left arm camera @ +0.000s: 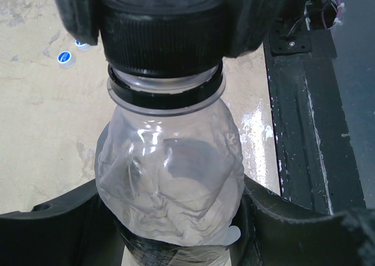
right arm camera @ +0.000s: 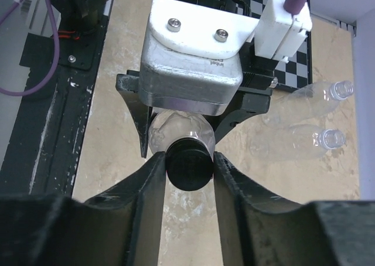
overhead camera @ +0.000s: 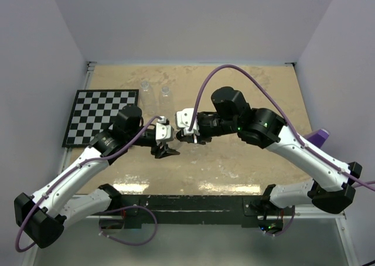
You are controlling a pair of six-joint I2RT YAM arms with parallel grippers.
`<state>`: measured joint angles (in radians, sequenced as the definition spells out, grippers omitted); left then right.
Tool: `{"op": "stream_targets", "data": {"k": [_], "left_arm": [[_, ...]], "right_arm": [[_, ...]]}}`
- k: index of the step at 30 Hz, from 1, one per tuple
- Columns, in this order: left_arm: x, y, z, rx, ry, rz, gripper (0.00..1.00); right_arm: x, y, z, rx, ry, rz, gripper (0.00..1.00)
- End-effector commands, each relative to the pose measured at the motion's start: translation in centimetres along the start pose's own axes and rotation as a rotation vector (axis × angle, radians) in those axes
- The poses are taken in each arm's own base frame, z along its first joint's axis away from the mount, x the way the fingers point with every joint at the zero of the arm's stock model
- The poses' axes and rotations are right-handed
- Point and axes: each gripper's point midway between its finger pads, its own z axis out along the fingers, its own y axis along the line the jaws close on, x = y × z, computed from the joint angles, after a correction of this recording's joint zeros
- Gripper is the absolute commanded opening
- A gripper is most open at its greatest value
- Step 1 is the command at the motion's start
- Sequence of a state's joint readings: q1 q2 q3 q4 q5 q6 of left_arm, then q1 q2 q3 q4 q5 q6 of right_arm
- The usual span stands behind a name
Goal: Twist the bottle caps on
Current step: Screw the bottle cap onto the plastic bottle.
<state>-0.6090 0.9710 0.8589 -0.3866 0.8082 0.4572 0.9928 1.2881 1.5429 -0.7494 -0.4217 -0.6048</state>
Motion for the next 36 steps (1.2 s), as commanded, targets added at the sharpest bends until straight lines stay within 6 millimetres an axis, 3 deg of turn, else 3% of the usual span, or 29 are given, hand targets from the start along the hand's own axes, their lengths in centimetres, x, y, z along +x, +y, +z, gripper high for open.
{"op": "stream_targets", "data": {"k": [1, 3, 5, 13, 18, 28, 36], "left_arm": [[-2.1, -0.1, -0.5, 0.005, -0.049, 0.071, 0.00], [-2.1, 0.0, -0.5, -0.002, -0.046, 0.071, 0.00], [-2.1, 0.5, -0.6, -0.041, -0.026, 0.074, 0.00], [-4.5, 1.8, -1.2, -0.275, -0.003, 0.118, 0.00], [-5.6, 2.9, -1.6, -0.384, -0.037, 0.090, 0.00], [-8.6, 3.7, -2.4, -0.618, -0.116, 0.100, 0.00], [-9.7, 3.6, -0.7, -0.800, -0.108, 0.114, 0.00]], "right_arm": [[-1.6, -0.5, -0.8, 0.020, -0.035, -0.015, 0.29], [-1.5, -0.5, -0.8, 0.024, -0.029, -0.006, 0.12], [-1.4, -0.8, -0.7, 0.039, -0.019, 0.015, 0.00], [0.3, -2.5, -0.4, 0.165, 0.079, 0.235, 0.00], [0.2, -3.1, -0.9, 0.252, 0.049, 0.374, 0.00], [0.9, -3.0, -0.7, 0.353, 0.036, 0.710, 0.00], [2.1, -3.5, -1.2, 0.468, 0.040, 0.885, 0.00]]}}
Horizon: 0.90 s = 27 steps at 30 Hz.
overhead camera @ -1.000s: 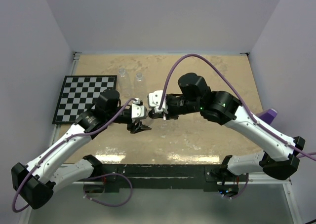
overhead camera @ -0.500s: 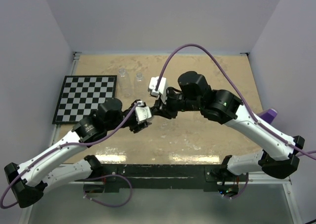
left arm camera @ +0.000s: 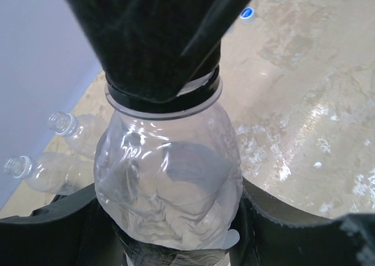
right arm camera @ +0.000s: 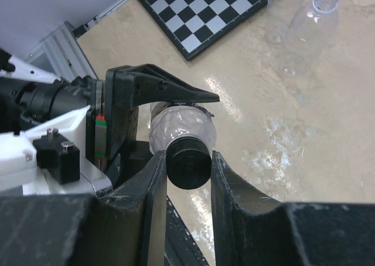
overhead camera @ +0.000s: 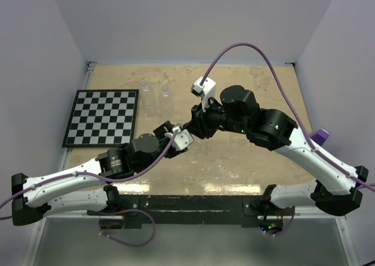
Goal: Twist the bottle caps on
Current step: Screw the bottle cap onto the plastic bottle.
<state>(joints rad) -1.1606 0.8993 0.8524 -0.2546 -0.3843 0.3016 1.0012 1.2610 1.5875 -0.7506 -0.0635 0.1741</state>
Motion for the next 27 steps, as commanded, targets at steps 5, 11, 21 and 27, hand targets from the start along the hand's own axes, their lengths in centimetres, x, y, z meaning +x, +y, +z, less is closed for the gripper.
{"op": "stream_targets", "data": {"k": [5, 11, 21, 27], "left_arm": [[-7.1, 2.0, 0.4, -0.292, -0.209, -0.136, 0.00], [-6.0, 1.0, 1.5, -0.352, -0.139, -0.088, 0.00], [-3.4, -2.2, 1.4, 0.088, -0.168, -0.148, 0.00], [-3.3, -3.2, -0.6, 0.297, -0.225, -0.154, 0.00]], "right_arm": [[1.9, -2.1, 2.2, 0.139, 0.023, 0.169, 0.00], [1.2, -2.2, 2.0, 0.138, -0.010, 0.172, 0.05], [-5.9, -1.3, -4.2, 0.085, -0.301, 0.054, 0.73], [-6.2, -0.3, -8.0, 0.021, -0.373, -0.244, 0.80]]}}
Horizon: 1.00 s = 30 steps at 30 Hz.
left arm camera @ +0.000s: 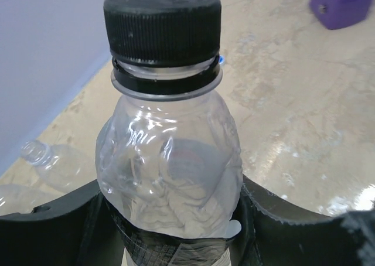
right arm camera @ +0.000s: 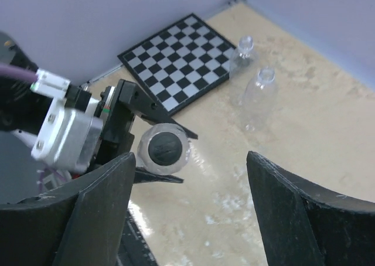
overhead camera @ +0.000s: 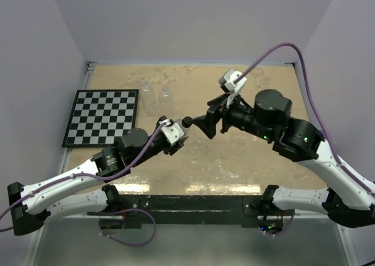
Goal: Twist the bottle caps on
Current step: Screw the bottle cap onto the plastic bottle.
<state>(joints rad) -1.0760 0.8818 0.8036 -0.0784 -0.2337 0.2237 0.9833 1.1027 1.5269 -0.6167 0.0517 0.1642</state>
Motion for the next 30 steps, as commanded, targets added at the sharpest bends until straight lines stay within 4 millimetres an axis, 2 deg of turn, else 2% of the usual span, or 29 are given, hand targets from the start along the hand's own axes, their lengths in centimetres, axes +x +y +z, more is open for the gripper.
{"op": "stream_targets", "data": {"k": [1, 5, 10, 15, 16, 21, 26, 30], "left_arm": [[-1.0, -3.9, -1.6, 0.306, -0.074, -0.035, 0.00], [-2.2, -5.3, -2.4, 0.464, -0.145, -0.044, 0.00], [-3.4, -6.5, -2.7, 0.580, -0.211, -0.038, 0.00], [-4.0, -7.5, -2.7, 0.651, -0.252, -0.015, 0.00], [-4.7, -7.4, -2.7, 0.652, -0.285, -0.005, 0.00], [-5.2, -7.6, -2.5, 0.670, -0.301, 0.004, 0.00], [-5.6, -7.5, -2.5, 0.670, -0.314, 0.010, 0.00], [-5.8, -7.6, -2.6, 0.675, -0.325, 0.012, 0.00]], "right_arm": [[-2.5, 1.8, -3.4, -0.153, -0.144, -0.278, 0.80], [-1.2, 3.8, -5.1, -0.311, -0.183, -0.468, 0.80], [0.2, 5.5, -5.2, -0.441, -0.176, -0.557, 0.78], [0.9, 6.7, -4.8, -0.527, -0.182, -0.592, 0.74], [1.1, 6.9, -4.6, -0.539, -0.180, -0.594, 0.72], [1.8, 7.7, -4.2, -0.602, -0.169, -0.598, 0.65], [2.0, 7.9, -3.9, -0.619, -0.159, -0.604, 0.54], [2.3, 8.0, -3.8, -0.631, -0.150, -0.605, 0.52]]}}
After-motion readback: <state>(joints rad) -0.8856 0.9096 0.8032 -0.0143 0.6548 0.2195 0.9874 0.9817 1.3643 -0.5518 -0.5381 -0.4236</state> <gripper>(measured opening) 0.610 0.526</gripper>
